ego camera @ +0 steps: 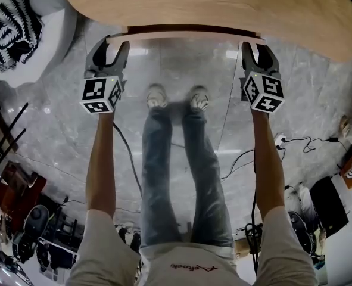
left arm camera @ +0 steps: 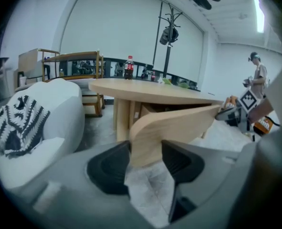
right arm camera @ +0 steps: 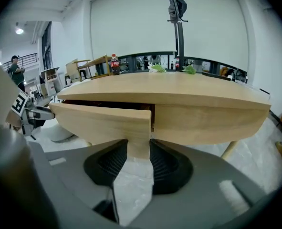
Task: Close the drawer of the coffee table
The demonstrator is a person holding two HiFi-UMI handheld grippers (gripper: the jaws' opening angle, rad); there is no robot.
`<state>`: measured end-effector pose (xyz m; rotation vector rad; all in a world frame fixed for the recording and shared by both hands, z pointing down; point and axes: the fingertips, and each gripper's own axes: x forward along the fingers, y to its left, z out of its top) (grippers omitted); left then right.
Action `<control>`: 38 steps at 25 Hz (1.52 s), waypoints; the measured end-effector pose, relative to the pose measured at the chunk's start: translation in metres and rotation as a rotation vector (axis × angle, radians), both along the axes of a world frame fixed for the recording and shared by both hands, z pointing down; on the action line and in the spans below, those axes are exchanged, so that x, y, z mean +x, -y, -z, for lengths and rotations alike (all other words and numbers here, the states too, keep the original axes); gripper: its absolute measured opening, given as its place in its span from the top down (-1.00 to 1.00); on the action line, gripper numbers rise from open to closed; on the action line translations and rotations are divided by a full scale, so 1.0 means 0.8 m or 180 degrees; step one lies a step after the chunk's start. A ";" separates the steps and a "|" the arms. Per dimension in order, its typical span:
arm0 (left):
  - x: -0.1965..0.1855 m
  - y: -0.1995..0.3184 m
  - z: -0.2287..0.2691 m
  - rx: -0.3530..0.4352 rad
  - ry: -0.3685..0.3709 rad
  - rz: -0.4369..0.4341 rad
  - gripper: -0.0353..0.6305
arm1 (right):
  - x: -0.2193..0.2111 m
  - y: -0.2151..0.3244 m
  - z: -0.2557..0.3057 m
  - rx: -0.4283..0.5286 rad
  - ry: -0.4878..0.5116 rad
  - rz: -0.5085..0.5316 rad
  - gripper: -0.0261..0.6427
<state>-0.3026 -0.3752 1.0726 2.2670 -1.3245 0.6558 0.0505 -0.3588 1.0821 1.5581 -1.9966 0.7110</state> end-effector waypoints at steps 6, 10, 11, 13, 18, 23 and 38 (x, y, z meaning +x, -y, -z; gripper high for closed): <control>0.001 0.040 -0.002 0.0050 -0.0010 0.0053 0.28 | 0.001 0.038 -0.002 0.0056 0.0024 -0.0245 0.47; 0.000 0.059 -0.004 0.0066 -0.0008 0.0076 0.28 | 0.000 0.054 -0.003 0.0060 0.0058 -0.0404 0.47; 0.000 0.063 -0.003 0.0069 -0.0007 0.0082 0.28 | 0.000 0.057 -0.003 0.0061 0.0067 -0.0444 0.47; 0.000 0.070 -0.003 0.0068 -0.0003 0.0088 0.28 | 0.000 0.060 -0.002 0.0075 0.0107 -0.0534 0.48; 0.000 0.072 -0.002 0.0074 0.0014 0.0071 0.29 | 0.001 0.061 -0.001 0.0106 0.0118 -0.0623 0.48; -0.007 0.061 0.001 0.0062 0.0019 0.0108 0.34 | -0.003 0.047 0.003 0.0096 0.0084 -0.0451 0.54; 0.009 -0.036 0.096 0.0048 -0.0038 0.0035 0.89 | -0.040 -0.015 0.112 0.0273 -0.0066 0.0078 0.91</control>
